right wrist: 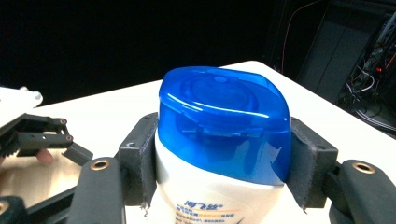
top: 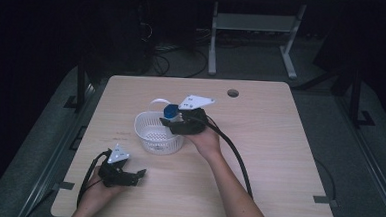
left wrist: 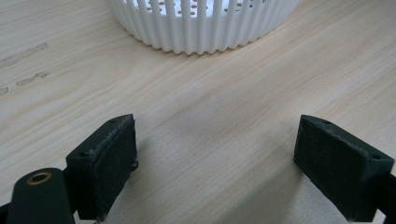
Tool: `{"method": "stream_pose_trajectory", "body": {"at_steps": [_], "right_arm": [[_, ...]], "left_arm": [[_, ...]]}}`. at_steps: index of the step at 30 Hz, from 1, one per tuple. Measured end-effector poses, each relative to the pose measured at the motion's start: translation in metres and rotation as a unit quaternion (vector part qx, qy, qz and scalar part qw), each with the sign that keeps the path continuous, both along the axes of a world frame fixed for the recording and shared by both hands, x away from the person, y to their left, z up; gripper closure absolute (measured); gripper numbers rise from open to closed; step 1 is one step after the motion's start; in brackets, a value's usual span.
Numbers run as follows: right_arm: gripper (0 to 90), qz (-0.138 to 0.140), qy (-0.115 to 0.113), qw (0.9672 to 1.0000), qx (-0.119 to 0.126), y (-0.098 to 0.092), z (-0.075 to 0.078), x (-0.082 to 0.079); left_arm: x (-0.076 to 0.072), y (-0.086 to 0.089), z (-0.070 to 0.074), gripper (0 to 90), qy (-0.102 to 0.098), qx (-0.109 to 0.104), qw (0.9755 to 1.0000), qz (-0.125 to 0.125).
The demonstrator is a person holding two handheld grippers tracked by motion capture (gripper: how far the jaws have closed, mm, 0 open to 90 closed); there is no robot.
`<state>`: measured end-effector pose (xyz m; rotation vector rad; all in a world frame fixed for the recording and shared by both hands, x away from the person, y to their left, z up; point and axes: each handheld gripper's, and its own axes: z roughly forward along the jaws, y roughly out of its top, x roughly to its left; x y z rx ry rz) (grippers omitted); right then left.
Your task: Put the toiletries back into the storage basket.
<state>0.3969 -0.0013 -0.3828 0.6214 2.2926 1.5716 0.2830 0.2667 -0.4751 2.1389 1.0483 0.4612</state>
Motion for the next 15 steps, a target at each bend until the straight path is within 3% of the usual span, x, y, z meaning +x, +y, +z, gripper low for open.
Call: {"method": "stream_pose_trajectory", "body": {"at_steps": [15], "right_arm": [[36.0, 0.001, -0.001, 0.9998, -0.018, 0.0030, -0.0095, -0.0032]], "left_arm": [[0.0000, 0.0000, 0.0000, 12.8, 0.000, 0.000, 1.0000, 0.000]]}}
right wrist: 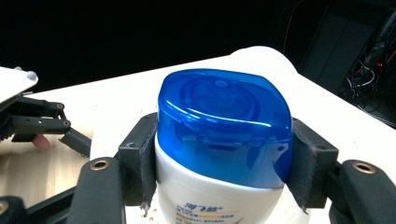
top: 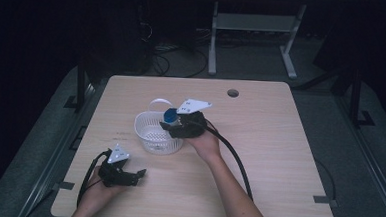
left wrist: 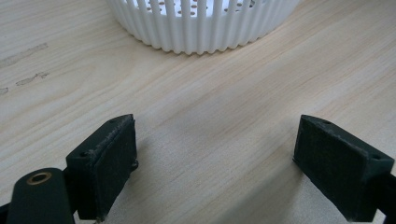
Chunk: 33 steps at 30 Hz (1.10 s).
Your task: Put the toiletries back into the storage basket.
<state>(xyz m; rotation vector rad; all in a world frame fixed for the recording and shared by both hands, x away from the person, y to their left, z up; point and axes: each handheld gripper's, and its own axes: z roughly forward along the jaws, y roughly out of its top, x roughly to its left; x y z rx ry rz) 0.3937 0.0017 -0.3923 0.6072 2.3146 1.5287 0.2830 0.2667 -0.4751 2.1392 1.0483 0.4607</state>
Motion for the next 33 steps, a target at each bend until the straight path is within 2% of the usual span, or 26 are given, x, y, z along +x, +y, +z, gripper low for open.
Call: {"method": "stream_pose_trajectory", "body": {"at_steps": [9, 11, 15, 19, 21, 23, 27, 30, 33], "right_arm": [[34.2, 0.004, 0.007, 0.9999, -0.007, 0.000, 0.001, 0.001], [28.5, 0.005, 0.014, 0.9998, -0.013, 0.001, 0.000, 0.001], [25.3, 0.006, 0.024, 0.9996, -0.015, 0.003, -0.001, 0.002], [20.3, 0.002, 0.028, 0.9996, -0.010, 0.002, -0.001, 0.003], [13.0, -0.002, 0.034, 0.9994, 0.001, -0.001, 0.001, 0.004], [12.3, -0.002, 0.042, 0.9991, 0.004, -0.003, 0.003, 0.005], [1.5, -0.004, 0.064, 0.9980, 0.004, -0.007, 0.007, 0.009], [0.0, -0.011, 0.074, 0.9971, 0.009, -0.013, 0.011, 0.009], [0.0, -0.018, 0.073, 0.9972, 0.005, -0.019, 0.017, 0.008]], "left_arm": [[0.000, 0.000, 0.000, 12.8, 0.000, 0.000, 1.0000, 0.000], [0.000, 0.000, 0.000, 12.8, 0.000, 0.000, 1.0000, 0.000], [0.000, 0.000, 0.000, 12.8, -0.001, 0.000, 1.0000, 0.000], [0.000, 0.000, 0.000, 12.8, -0.001, 0.000, 1.0000, 0.000], [0.000, 0.000, 0.000, 12.8, -0.001, 0.001, 1.0000, 0.000], [0.000, 0.000, 0.000, 12.8, -0.001, 0.001, 1.0000, 0.000], [0.000, 0.000, 0.000, 12.8, -0.001, 0.001, 1.0000, 0.000], [0.000, 0.000, 0.000, 12.8, -0.001, 0.001, 1.0000, 0.000], [0.000, 0.000, 0.000, 12.8, -0.001, 0.001, 1.0000, 0.000]]}}
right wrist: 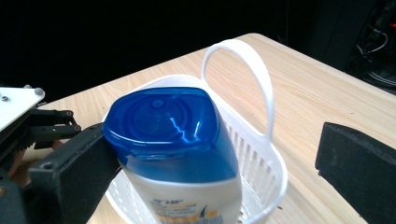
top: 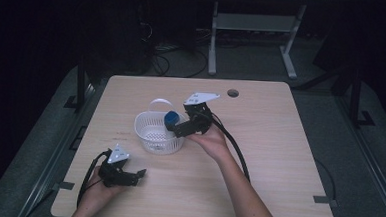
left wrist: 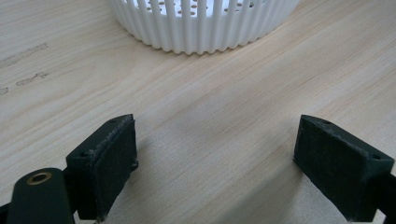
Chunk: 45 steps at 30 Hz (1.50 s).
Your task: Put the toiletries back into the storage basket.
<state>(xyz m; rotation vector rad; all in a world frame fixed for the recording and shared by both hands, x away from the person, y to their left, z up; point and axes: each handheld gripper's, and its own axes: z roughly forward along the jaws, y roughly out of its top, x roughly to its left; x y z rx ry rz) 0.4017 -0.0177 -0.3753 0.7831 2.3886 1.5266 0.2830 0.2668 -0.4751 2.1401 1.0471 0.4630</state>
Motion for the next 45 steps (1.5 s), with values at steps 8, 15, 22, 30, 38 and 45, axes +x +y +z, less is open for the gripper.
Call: {"method": "stream_pose_trajectory", "body": {"at_steps": [8, 15, 22, 30, 38, 45], "right_arm": [[0.0, 0.000, -0.013, 0.9998, -0.016, -0.019, 0.011, -0.007], [0.0, -0.005, -0.012, 0.9997, -0.023, -0.041, 0.018, -0.013], [0.0, -0.019, -0.014, 0.9991, -0.034, -0.065, 0.017, -0.023], [0.0, -0.042, -0.010, 0.9982, -0.042, -0.098, 0.010, -0.032], [0.0, -0.061, -0.006, 0.9967, -0.053, -0.122, 0.004, -0.044], [0.0, -0.083, 0.001, 0.9948, -0.059, -0.147, -0.006, -0.058]], "left_arm": [[0.000, 0.000, 0.000, 12.8, -0.001, -0.002, 1.0000, 0.002], [0.000, 0.000, 0.000, 12.8, -0.001, -0.003, 1.0000, 0.002], [-0.001, 0.000, 0.000, 12.8, -0.001, -0.004, 1.0000, 0.003], [-0.001, 0.000, 0.000, 12.8, -0.001, -0.003, 1.0000, 0.002], [-0.001, 0.000, 0.000, 12.8, 0.000, -0.002, 1.0000, 0.001], [-0.001, 0.000, 0.000, 12.8, -0.001, -0.003, 1.0000, 0.002]]}}
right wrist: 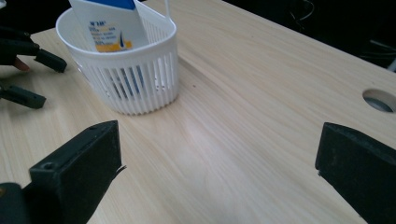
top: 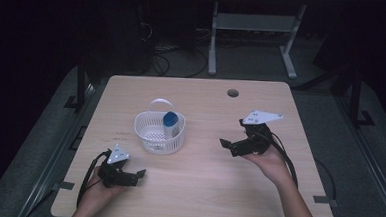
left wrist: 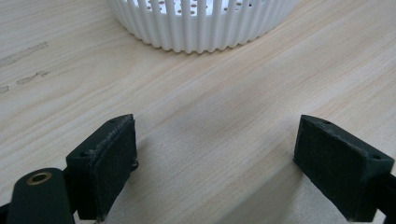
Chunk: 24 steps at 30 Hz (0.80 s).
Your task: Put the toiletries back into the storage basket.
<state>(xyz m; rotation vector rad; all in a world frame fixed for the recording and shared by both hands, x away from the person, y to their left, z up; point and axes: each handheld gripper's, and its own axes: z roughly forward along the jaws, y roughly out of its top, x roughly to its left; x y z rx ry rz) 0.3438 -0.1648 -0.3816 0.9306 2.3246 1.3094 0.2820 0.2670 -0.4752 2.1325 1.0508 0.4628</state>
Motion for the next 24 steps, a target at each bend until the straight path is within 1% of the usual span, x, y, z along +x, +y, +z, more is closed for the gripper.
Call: {"method": "stream_pose_trajectory", "body": {"at_steps": [6, 9, 19, 22, 23, 24], "right_arm": [[0.0, -0.011, 0.007, 0.9999, -0.008, -0.014, -0.010, -0.009], [0.0, -0.016, 0.010, 0.9997, -0.018, -0.019, -0.014, -0.013], [0.0, -0.035, 0.021, 0.9990, -0.017, -0.039, -0.028, -0.026], [0.0, -0.042, 0.024, 0.9985, -0.027, -0.045, -0.034, -0.030], [0.0, -0.042, 0.024, 0.9985, -0.027, -0.045, -0.034, -0.030], [0.0, -0.048, 0.026, 0.9981, -0.027, -0.050, -0.036, -0.032]], "left_arm": [[0.000, 0.000, 0.000, 12.9, 0.001, 0.000, 1.0000, 0.000], [0.000, 0.000, 0.000, 12.8, 0.001, -0.001, 1.0000, 0.001], [0.000, 0.000, 0.000, 12.8, 0.000, 0.000, 1.0000, 0.000], [0.000, 0.000, 0.000, 12.8, 0.000, -0.001, 1.0000, 0.000], [0.000, 0.000, 0.000, 12.8, 0.000, -0.001, 1.0000, 0.000], [0.000, 0.000, 0.000, 12.8, 0.000, 0.000, 1.0000, 0.000]]}}
